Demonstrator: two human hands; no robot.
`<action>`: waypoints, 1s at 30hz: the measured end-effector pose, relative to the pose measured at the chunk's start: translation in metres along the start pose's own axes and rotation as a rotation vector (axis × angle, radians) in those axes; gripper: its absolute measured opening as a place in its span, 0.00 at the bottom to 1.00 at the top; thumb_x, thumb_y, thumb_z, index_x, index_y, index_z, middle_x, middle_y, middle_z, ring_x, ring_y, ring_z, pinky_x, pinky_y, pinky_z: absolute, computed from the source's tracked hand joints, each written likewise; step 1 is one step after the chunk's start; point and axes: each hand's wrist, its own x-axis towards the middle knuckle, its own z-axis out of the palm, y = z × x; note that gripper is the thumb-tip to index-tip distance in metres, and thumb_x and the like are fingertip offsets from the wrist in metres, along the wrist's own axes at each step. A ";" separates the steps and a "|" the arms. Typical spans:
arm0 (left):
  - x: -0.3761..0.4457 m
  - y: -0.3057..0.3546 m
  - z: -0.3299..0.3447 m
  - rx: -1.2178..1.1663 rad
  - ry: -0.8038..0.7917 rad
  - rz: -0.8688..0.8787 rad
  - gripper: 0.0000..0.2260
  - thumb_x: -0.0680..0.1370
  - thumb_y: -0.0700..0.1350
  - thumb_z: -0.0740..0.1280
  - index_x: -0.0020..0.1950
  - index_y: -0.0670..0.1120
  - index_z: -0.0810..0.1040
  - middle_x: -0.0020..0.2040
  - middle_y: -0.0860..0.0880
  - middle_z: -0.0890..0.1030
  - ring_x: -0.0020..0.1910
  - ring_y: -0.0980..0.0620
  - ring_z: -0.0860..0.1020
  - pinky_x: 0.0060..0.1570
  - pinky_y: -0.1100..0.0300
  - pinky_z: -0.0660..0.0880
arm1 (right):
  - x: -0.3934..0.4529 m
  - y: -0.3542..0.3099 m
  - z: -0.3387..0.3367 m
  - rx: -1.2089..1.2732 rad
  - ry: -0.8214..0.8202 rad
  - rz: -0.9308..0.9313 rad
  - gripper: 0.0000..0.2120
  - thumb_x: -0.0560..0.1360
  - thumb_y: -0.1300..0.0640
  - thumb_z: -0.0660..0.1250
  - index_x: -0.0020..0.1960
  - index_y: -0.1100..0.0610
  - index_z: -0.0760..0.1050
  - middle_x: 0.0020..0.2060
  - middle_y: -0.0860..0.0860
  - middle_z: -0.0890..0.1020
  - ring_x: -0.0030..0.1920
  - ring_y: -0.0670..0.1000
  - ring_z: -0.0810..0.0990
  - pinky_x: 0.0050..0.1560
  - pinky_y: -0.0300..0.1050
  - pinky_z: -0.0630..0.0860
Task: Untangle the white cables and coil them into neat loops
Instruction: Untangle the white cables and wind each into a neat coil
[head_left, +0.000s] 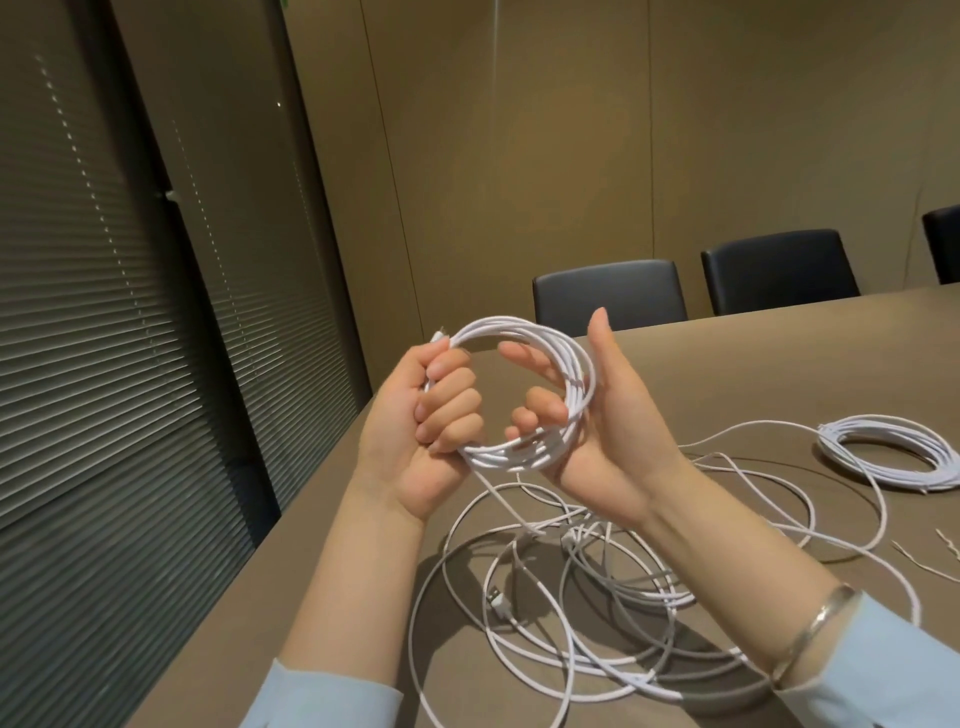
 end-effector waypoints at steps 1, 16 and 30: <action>0.000 0.000 -0.001 -0.029 -0.001 0.012 0.18 0.84 0.46 0.54 0.36 0.41 0.69 0.24 0.49 0.62 0.21 0.53 0.59 0.22 0.61 0.59 | 0.000 0.001 -0.001 0.030 0.009 -0.007 0.32 0.71 0.33 0.61 0.54 0.60 0.81 0.23 0.52 0.70 0.29 0.51 0.71 0.34 0.43 0.76; 0.003 -0.012 0.015 0.247 0.238 0.099 0.22 0.80 0.52 0.59 0.28 0.47 0.63 0.18 0.52 0.59 0.18 0.56 0.51 0.18 0.68 0.50 | -0.002 0.005 0.007 -0.017 0.290 -0.056 0.32 0.71 0.30 0.61 0.25 0.53 0.56 0.18 0.48 0.57 0.17 0.46 0.56 0.17 0.37 0.61; 0.001 -0.010 0.017 0.257 0.279 0.176 0.22 0.82 0.56 0.56 0.30 0.47 0.65 0.19 0.53 0.58 0.20 0.57 0.50 0.18 0.68 0.50 | 0.009 0.009 -0.001 -0.285 0.240 -0.159 0.27 0.73 0.33 0.60 0.34 0.57 0.69 0.26 0.52 0.71 0.27 0.49 0.72 0.36 0.45 0.77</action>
